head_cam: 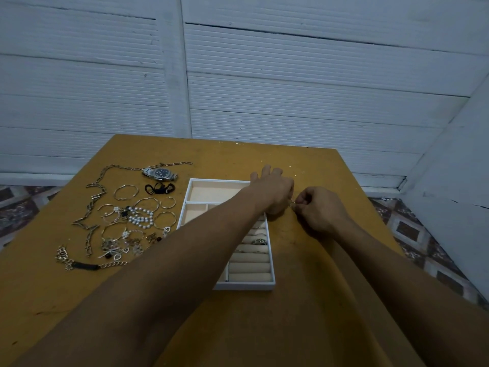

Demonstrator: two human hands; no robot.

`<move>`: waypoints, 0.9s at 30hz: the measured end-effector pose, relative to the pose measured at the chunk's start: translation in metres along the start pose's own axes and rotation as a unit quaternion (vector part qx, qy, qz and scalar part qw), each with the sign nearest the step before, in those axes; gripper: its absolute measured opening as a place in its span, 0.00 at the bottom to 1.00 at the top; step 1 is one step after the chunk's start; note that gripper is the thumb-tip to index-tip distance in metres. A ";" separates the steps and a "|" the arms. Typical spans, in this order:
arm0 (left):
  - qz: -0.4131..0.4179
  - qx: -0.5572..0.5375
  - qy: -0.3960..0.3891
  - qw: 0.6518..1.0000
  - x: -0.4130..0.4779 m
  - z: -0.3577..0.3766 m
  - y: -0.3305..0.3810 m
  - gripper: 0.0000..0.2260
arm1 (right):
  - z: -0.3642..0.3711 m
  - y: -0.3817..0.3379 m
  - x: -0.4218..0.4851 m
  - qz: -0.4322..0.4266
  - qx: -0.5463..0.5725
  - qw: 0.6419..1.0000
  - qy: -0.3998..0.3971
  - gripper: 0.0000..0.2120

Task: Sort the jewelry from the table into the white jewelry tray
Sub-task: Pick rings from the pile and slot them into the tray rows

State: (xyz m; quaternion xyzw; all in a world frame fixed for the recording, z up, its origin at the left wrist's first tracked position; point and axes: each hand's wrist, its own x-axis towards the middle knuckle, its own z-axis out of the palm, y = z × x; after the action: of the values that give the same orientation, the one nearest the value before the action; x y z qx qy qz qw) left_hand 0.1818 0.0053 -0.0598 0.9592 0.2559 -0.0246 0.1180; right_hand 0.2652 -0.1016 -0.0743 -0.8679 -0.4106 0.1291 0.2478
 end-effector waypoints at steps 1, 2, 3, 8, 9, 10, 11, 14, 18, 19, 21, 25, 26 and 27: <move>-0.001 0.000 0.005 1.000 0.000 0.000 0.000 0.10 | 0.000 0.000 0.000 0.002 0.003 1.000 -0.001 0.04; 0.001 -0.003 0.013 1.000 0.000 0.000 0.000 0.09 | 0.000 0.000 0.000 0.002 0.006 1.000 -0.001 0.04; 0.004 -0.007 0.023 1.000 -0.001 0.000 0.000 0.07 | 0.000 0.000 -0.001 0.001 0.009 1.000 0.000 0.04; 0.029 -0.041 0.084 0.995 -0.010 -0.005 -0.004 0.03 | -0.002 0.000 -0.009 -0.016 0.030 0.999 0.024 0.05; 0.028 -0.042 0.100 0.994 -0.012 -0.007 -0.005 0.03 | -0.003 0.000 -0.011 -0.018 0.035 0.999 0.029 0.05; 0.027 -0.043 0.117 0.992 -0.016 -0.011 -0.006 0.03 | -0.003 0.000 -0.014 -0.019 0.040 0.999 0.032 0.04; 0.028 -0.050 0.131 0.990 -0.020 -0.015 -0.009 0.03 | -0.004 0.000 -0.016 -0.019 0.047 0.998 0.033 0.04; 0.033 -0.109 0.125 0.986 -0.040 -0.027 -0.019 0.06 | -0.009 -0.001 -0.026 -0.022 0.064 0.997 0.034 0.04; 0.040 -0.147 0.121 0.981 -0.078 -0.037 -0.035 0.06 | -0.015 -0.009 -0.045 -0.041 0.054 0.998 0.017 0.05; 0.042 -0.149 0.123 0.980 -0.089 -0.039 -0.037 0.06 | -0.016 -0.011 -0.050 -0.047 0.050 0.998 0.012 0.06; 0.043 -0.140 0.125 0.981 -0.109 -0.041 -0.042 0.05 | -0.018 -0.015 -0.060 -0.060 0.043 0.997 0.005 0.06; 0.029 -0.135 0.121 0.983 -0.143 -0.037 -0.051 0.05 | -0.018 -0.023 -0.080 -0.075 0.057 0.995 -0.018 0.05; 0.028 -0.138 0.121 0.983 -0.149 -0.035 -0.053 0.04 | -0.017 -0.026 -0.083 -0.075 0.059 0.995 -0.021 0.05; 0.026 -0.136 0.122 0.983 -0.155 -0.032 -0.054 0.04 | -0.016 -0.027 -0.087 -0.075 0.062 0.995 -0.022 0.04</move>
State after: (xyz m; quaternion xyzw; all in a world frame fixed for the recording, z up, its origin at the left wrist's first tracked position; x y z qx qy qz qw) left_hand 0.0196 -0.0166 -0.0232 0.9364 0.2439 0.1310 0.2155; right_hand 0.1999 -0.1595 -0.0440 -0.8143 -0.4715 0.1548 0.3011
